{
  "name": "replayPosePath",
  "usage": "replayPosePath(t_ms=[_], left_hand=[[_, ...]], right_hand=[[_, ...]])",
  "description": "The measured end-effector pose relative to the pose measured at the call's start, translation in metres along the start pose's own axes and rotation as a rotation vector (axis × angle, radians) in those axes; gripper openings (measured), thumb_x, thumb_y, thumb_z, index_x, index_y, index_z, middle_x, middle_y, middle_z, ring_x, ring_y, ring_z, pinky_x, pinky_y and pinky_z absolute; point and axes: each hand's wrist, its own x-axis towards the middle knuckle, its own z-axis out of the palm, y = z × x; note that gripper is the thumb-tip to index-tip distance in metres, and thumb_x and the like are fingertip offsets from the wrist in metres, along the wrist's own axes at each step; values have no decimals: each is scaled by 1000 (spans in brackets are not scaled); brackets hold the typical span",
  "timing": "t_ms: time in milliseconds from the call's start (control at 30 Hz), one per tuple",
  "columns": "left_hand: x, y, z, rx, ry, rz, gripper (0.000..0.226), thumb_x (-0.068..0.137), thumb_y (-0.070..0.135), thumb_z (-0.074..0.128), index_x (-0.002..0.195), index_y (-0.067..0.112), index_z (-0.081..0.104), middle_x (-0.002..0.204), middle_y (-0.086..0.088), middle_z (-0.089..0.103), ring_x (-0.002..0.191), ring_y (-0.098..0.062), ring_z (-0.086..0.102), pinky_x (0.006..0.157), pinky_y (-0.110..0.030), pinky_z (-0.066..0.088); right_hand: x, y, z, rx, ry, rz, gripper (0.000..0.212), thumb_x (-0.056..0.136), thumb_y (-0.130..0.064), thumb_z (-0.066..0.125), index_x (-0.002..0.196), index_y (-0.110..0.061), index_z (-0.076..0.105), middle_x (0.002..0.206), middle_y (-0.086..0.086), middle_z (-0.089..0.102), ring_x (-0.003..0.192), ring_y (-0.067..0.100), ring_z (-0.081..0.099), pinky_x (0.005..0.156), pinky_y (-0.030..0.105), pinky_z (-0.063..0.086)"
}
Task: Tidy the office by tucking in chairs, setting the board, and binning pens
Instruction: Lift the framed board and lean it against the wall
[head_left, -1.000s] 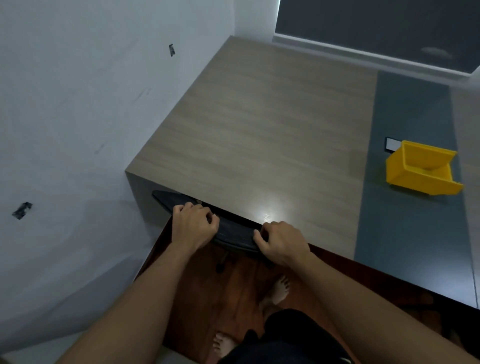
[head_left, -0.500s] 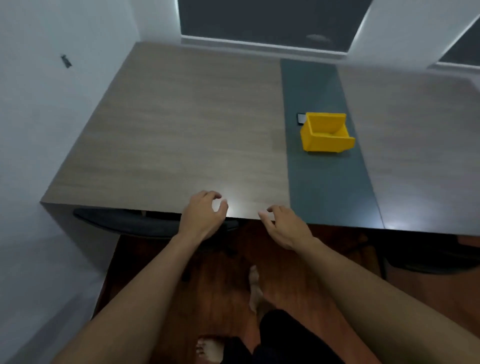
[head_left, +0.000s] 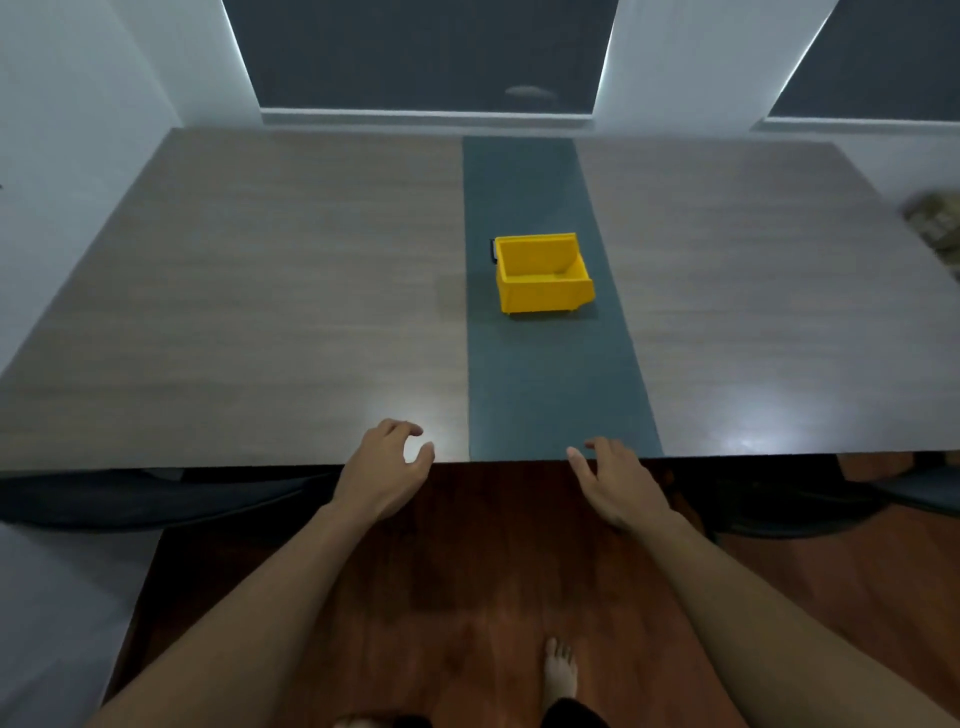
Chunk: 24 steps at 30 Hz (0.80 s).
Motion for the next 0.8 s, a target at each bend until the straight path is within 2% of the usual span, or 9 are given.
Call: replayPosePath(t_ms=[133, 267, 467, 667, 800], left_hand=[[22, 32, 47, 54, -13, -62, 54, 104, 50, 50, 148, 18, 54, 158, 0, 47, 145, -22, 44, 114, -41, 44], [39, 62, 89, 97, -50, -133, 70, 105, 55, 47, 162, 16, 36, 173, -3, 25, 160, -25, 24, 125, -48, 35], [83, 84, 141, 240, -72, -104, 84, 104, 68, 34, 169, 19, 16, 179, -3, 3, 166, -26, -4, 132, -53, 22], [132, 79, 217, 314, -29, 18, 84, 103, 71, 32, 170, 23, 14, 180, 0, 0, 165, -24, -12, 134, -50, 16], [156, 57, 262, 353, 23, 49, 81, 106, 69, 31, 170, 27, 6, 180, 4, -6, 165, -22, -13, 132, -47, 10]], right_hand=[[41, 57, -5, -36, -56, -96, 71, 104, -69, 29, 152, -19, 42, 159, 8, 41, 146, 28, 39, 116, 51, 41], [82, 102, -8, -84, -113, -135, 77, 102, -72, 31, 162, -22, 30, 173, 9, 18, 159, 31, 17, 125, 55, 28], [139, 145, -3, -109, -120, -233, 91, 94, -81, 34, 167, -30, 14, 176, 4, 1, 163, 28, 1, 129, 55, 20], [187, 160, 39, -195, -114, -352, 98, 86, -91, 33, 166, -41, 7, 176, 1, -7, 163, 25, -9, 130, 57, 8], [192, 165, 81, -229, 35, -358, 92, 89, -92, 26, 164, -48, -3, 176, -3, -13, 162, 24, -16, 128, 61, -2]])
